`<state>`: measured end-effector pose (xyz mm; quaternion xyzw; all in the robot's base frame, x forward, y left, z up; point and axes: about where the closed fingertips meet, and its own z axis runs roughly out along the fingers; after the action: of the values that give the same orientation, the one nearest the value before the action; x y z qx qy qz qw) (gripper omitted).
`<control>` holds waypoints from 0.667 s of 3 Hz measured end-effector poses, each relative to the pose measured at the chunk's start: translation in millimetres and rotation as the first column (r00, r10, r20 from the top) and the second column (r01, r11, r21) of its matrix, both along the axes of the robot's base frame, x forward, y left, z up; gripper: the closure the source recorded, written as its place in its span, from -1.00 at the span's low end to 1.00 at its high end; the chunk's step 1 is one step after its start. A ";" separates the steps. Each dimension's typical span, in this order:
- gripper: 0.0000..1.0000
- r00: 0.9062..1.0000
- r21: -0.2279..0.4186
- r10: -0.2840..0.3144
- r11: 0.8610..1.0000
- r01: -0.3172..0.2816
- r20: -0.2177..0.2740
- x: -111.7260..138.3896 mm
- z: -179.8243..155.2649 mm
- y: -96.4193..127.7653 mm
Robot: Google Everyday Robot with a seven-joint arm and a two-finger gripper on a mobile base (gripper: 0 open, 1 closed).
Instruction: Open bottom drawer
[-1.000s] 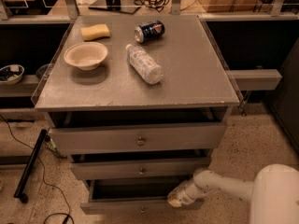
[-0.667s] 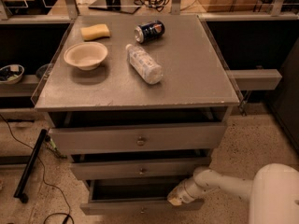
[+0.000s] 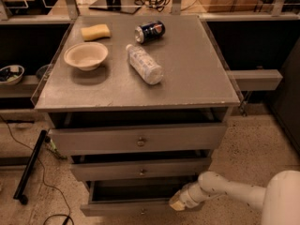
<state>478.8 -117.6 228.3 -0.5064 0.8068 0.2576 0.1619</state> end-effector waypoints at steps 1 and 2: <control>1.00 1.000 0.045 0.003 0.999 -0.003 -0.009 -22.7 8.4 -5.1; 0.73 1.000 0.046 0.002 0.999 -0.002 -0.009 -23.7 8.2 -6.6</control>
Offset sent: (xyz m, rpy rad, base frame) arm -0.0204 -0.0045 0.0077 0.0411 0.0083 0.0026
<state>455.1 -124.2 236.5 -0.5021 0.8010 0.2785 0.1696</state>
